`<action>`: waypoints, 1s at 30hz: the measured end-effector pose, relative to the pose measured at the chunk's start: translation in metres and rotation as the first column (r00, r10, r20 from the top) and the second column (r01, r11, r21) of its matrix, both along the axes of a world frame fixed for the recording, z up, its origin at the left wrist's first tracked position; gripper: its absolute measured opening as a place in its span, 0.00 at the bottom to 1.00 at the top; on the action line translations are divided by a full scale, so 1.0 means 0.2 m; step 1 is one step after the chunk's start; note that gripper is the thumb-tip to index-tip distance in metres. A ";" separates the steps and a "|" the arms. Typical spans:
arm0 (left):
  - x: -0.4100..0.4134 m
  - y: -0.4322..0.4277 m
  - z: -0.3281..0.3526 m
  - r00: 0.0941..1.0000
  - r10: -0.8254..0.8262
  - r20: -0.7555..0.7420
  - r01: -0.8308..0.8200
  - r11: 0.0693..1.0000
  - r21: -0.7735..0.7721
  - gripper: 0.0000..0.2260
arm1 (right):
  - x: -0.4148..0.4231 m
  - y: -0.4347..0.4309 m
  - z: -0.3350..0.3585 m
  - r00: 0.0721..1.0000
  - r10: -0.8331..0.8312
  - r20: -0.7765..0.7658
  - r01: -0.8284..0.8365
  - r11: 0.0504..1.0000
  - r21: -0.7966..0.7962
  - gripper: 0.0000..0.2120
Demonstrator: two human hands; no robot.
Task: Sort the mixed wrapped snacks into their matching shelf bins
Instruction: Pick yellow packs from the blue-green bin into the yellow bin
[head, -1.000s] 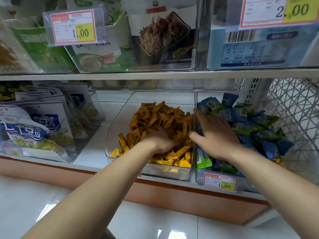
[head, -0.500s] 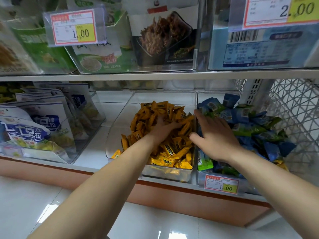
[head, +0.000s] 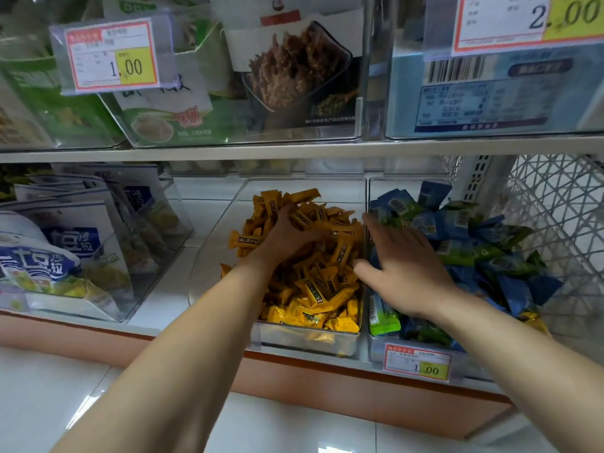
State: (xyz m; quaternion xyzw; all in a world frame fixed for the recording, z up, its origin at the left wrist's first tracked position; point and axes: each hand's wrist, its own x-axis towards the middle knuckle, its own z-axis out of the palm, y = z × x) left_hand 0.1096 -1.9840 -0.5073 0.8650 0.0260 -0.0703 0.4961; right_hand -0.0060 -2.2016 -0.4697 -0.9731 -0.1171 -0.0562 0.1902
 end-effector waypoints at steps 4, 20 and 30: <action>0.05 -0.01 0.02 0.995 -0.072 -0.075 0.077 0.995 0.063 0.48 | 0.00 0.00 0.00 1.000 0.004 0.015 -0.004 1.000 -0.004 0.42; -0.24 0.11 0.23 0.931 -0.244 -0.271 0.163 0.943 -0.289 0.30 | -0.02 0.02 0.06 0.996 0.000 -0.088 0.000 1.000 -0.002 0.41; -0.40 0.26 0.35 0.977 -0.167 0.130 0.128 0.955 0.266 0.25 | 0.00 0.02 0.08 0.999 0.026 -0.030 -0.025 0.999 0.023 0.40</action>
